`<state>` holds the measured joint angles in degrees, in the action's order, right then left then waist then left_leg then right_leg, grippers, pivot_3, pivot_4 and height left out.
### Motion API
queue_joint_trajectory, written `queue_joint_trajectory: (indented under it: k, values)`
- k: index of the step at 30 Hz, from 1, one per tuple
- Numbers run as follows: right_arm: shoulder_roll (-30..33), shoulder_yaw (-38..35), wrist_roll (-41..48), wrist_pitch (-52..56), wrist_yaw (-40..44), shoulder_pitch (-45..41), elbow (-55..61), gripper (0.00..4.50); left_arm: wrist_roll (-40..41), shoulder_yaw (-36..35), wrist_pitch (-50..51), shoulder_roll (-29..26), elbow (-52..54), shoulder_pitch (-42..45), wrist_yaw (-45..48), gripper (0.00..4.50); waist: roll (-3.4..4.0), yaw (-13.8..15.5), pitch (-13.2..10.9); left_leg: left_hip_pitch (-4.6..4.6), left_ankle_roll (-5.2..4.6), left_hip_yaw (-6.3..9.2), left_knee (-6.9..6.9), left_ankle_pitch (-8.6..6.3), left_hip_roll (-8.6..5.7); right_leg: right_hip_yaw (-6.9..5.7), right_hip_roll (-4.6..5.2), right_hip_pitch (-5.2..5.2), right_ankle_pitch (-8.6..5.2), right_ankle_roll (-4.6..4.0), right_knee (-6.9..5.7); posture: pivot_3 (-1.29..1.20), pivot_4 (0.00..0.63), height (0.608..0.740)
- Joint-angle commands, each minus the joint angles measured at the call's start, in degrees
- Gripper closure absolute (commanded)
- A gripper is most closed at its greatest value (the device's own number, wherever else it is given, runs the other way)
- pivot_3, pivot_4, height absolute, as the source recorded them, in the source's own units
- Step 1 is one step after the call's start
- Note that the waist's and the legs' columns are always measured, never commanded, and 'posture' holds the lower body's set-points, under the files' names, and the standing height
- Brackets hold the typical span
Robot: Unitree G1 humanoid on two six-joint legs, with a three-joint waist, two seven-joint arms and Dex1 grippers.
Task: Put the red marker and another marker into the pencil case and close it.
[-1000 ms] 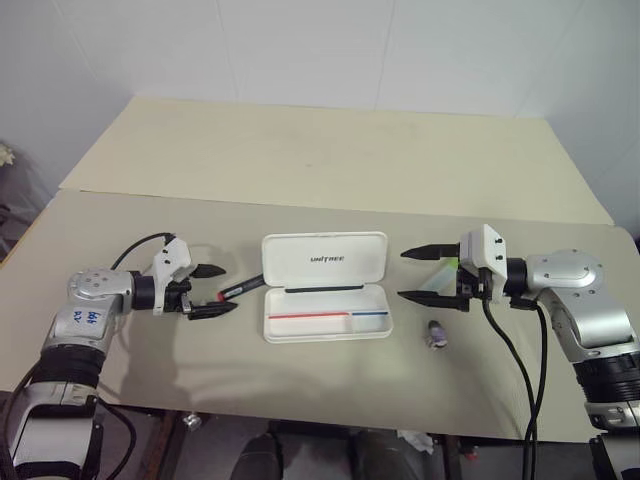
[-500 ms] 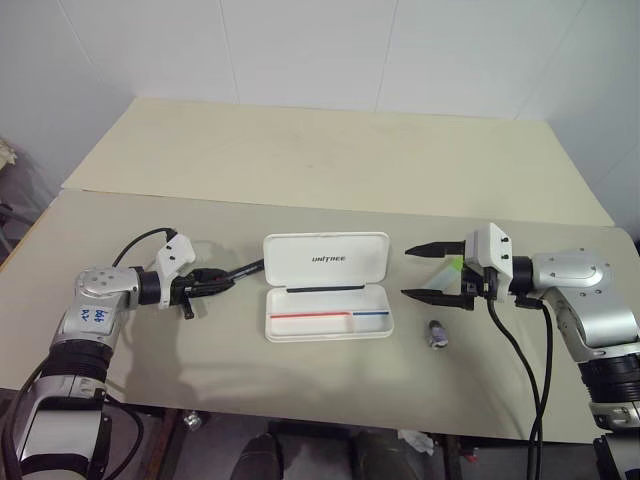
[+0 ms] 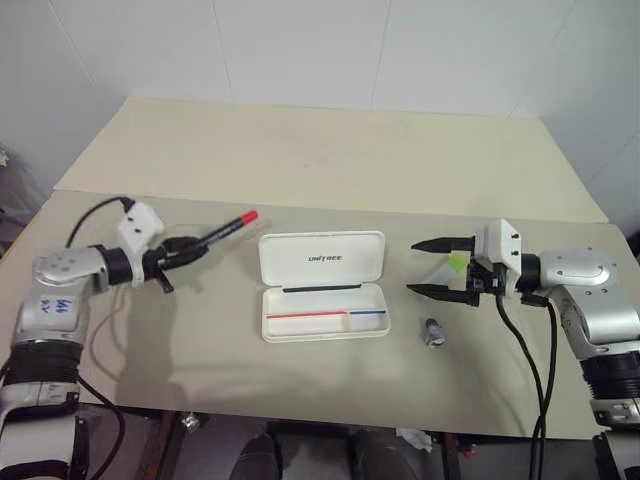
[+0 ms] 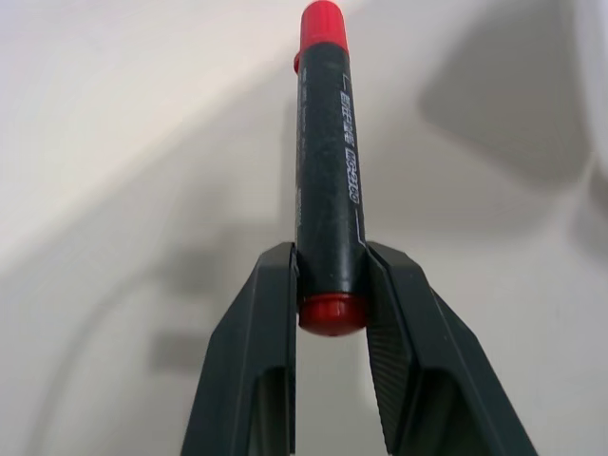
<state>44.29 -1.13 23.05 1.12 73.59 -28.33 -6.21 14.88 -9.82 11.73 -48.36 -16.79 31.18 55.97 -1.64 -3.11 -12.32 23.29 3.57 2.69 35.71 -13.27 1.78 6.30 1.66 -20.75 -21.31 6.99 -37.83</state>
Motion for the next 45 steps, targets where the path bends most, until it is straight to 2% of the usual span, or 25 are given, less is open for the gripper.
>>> queue_joint_trajectory:
  k: [1,5,13,18,20,23,24,29,35,45]
  values:
    - [0.00,-3.06,2.23,-1.25,0.99,-0.86,0.40,0.94,2.96,-2.45,3.37,-1.44,5.60,0.46,0.22,3.88,0.00,0.00,0.00,0.00,0.00,0.00,-0.02,0.00,0.00,0.00,0.00,0.00,0.00,0.00,0.00,0.00,0.150,0.740]
    - [-1.16,-3.93,5.26,-2.01,5.47,-1.77,-2.74,0.94,8.72,0.95,13.47,-1.79,16.23,8.14,4.23,3.88,-0.18,0.36,-0.11,0.02,0.01,0.08,0.04,0.01,0.00,-0.10,-0.06,0.04,0.00,0.00,-0.02,0.00,0.150,0.740]
    - [-1.91,-4.02,5.37,-1.01,5.03,-1.77,-1.64,0.94,13.46,6.37,21.60,2.03,24.45,13.67,6.23,3.88,-0.06,-0.08,-0.11,-0.01,0.03,0.02,0.07,-0.01,-0.07,-0.03,-0.18,0.05,0.00,0.01,-0.01,0.00,0.150,0.740]
    - [-0.44,-4.61,5.03,0.37,3.98,-0.12,-0.23,0.94,15.36,11.75,23.90,6.64,27.35,13.99,7.89,3.88,-0.06,0.05,-0.11,0.00,0.04,0.02,0.09,0.00,-0.08,-0.03,-0.17,0.05,0.00,0.01,0.00,0.00,0.150,0.740]
    - [0.26,-4.91,4.71,1.16,3.29,0.59,0.52,0.94,15.15,13.68,24.30,7.96,27.96,13.07,8.30,3.88,-0.06,0.10,-0.11,0.00,0.03,0.01,0.12,-0.01,-0.09,0.00,-0.13,0.07,0.00,0.01,0.02,0.00,0.150,0.740]
    - [1.32,-5.92,5.58,2.62,3.30,2.19,2.10,0.39,13.56,17.12,24.27,9.43,28.62,11.48,8.27,3.88,-0.06,0.16,-0.11,0.01,0.03,0.01,0.17,-0.01,-0.11,0.01,-0.14,0.08,0.00,0.01,0.00,0.00,0.150,0.740]
    - [1.53,-6.30,5.48,2.61,3.06,2.72,2.58,0.05,12.63,18.45,23.92,9.74,28.72,10.89,8.15,3.88,-0.06,0.13,-0.11,0.01,0.03,0.02,0.17,-0.01,-0.10,0.01,-0.15,0.08,0.00,0.01,0.01,0.00,0.150,0.740]
    - [2.16,-8.56,4.71,2.13,0.98,4.28,3.42,0.05,8.54,21.87,22.07,11.10,27.30,8.33,6.11,3.88,-0.06,0.05,-0.11,-0.01,0.03,0.01,0.20,-0.01,-0.11,0.04,-0.19,0.09,0.00,0.01,0.00,0.00,0.150,0.740]
    - [4.04,-10.98,4.20,1.36,0.86,5.91,1.92,0.05,7.55,22.30,22.33,12.57,27.37,6.91,5.00,3.88,-0.06,0.22,-0.11,-0.01,0.02,0.00,0.23,-0.02,-0.12,0.06,-0.17,0.10,0.00,0.01,0.00,0.00,0.150,0.740]
    - [5.24,-10.97,4.85,2.78,1.26,7.47,1.81,0.05,3.06,24.46,21.55,14.31,24.88,4.78,2.41,3.88,-0.06,0.25,-0.11,-0.01,0.01,-0.02,0.22,-0.02,-0.13,0.07,-0.17,0.12,0.00,0.01,0.03,0.00,0.150,0.740]
